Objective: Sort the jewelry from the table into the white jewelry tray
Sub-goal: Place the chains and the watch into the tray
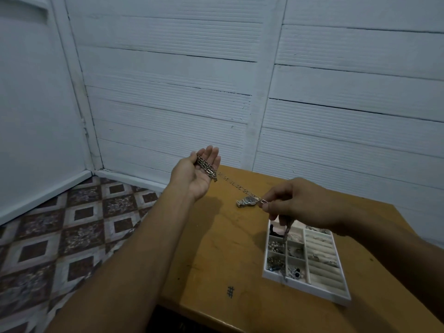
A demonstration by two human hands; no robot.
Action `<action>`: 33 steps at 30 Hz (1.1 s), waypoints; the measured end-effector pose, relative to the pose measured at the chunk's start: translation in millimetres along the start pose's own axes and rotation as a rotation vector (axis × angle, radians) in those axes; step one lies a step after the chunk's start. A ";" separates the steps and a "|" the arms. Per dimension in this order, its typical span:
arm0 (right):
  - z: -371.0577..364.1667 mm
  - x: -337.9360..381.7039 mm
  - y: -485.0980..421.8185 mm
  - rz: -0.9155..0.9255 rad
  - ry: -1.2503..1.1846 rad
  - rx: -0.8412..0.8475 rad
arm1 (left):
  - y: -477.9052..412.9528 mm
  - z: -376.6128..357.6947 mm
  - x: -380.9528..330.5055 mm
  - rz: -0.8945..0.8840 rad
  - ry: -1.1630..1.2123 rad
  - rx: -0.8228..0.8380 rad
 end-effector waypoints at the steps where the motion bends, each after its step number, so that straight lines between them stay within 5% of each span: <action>1: 3.0 0.4 1.4 -0.003 0.030 0.007 | -1.0 1.3 -2.8 -0.007 0.003 -0.004; 8: 29.6 19.8 1.8 0.029 0.157 -0.047 | -4.9 8.3 -10.8 -0.017 -0.088 -0.019; 18: 50.5 67.5 -34.1 0.107 0.401 -0.160 | 26.9 -14.4 46.8 0.158 -0.678 0.152; 26: 52.9 58.1 -52.2 0.069 0.554 -0.257 | 45.6 -14.0 85.8 0.405 -0.480 0.220; 33: 49.2 36.1 -53.8 0.050 0.535 -0.285 | 46.9 -11.3 89.5 0.427 -0.482 0.231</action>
Point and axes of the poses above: each hand's wrist, its own y-axis away from the middle knuckle, its own z-axis out of the back of the hand, x = y × z, the point moved 6 cm from there along -y, towards the middle knuckle, and after that the axes turned 11 degrees about y, right-handed, at the moved point
